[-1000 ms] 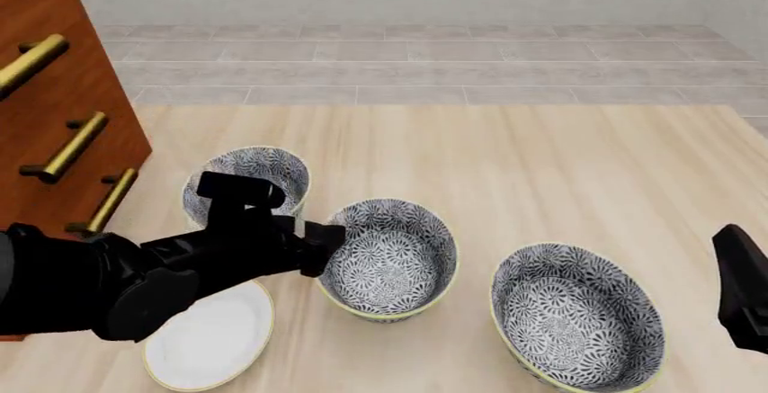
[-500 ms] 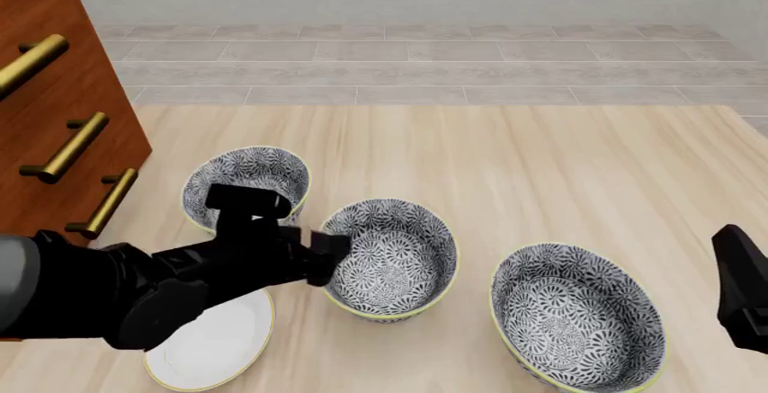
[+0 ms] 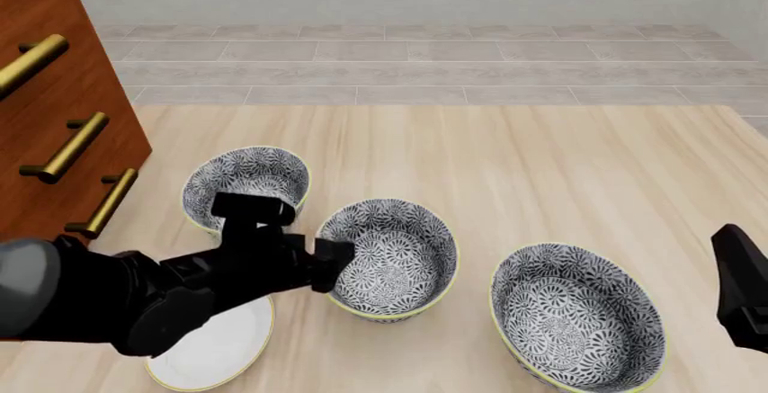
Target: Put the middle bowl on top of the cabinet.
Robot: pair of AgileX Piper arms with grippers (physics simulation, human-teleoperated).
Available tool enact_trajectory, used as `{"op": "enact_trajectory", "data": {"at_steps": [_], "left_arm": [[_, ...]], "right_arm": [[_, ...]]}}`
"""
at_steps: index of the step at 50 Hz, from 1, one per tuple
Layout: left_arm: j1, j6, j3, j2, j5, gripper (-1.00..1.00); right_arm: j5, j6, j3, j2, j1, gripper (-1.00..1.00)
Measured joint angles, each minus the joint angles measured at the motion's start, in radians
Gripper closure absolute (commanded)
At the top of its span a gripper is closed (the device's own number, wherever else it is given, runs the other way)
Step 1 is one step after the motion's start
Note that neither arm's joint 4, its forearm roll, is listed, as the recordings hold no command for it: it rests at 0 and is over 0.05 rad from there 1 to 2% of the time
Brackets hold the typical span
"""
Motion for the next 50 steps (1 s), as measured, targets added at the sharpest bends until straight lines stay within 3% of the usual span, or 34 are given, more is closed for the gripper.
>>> {"op": "enact_trajectory", "data": {"at_steps": [31, 32, 50], "left_arm": [[-0.009, -0.007, 0.008, 0.022, -0.023, -1.0], [-0.008, -0.007, 0.008, 0.021, -0.022, 1.0], [0.036, 0.019, 0.011, -0.026, 0.004, 1.0]], "right_arm": [[0.013, 0.008, -0.001, -0.015, -0.008, -1.0], [0.013, 0.008, -0.001, -0.016, -0.008, -1.0], [0.021, 0.011, -0.001, -0.027, -0.015, -1.0]]}}
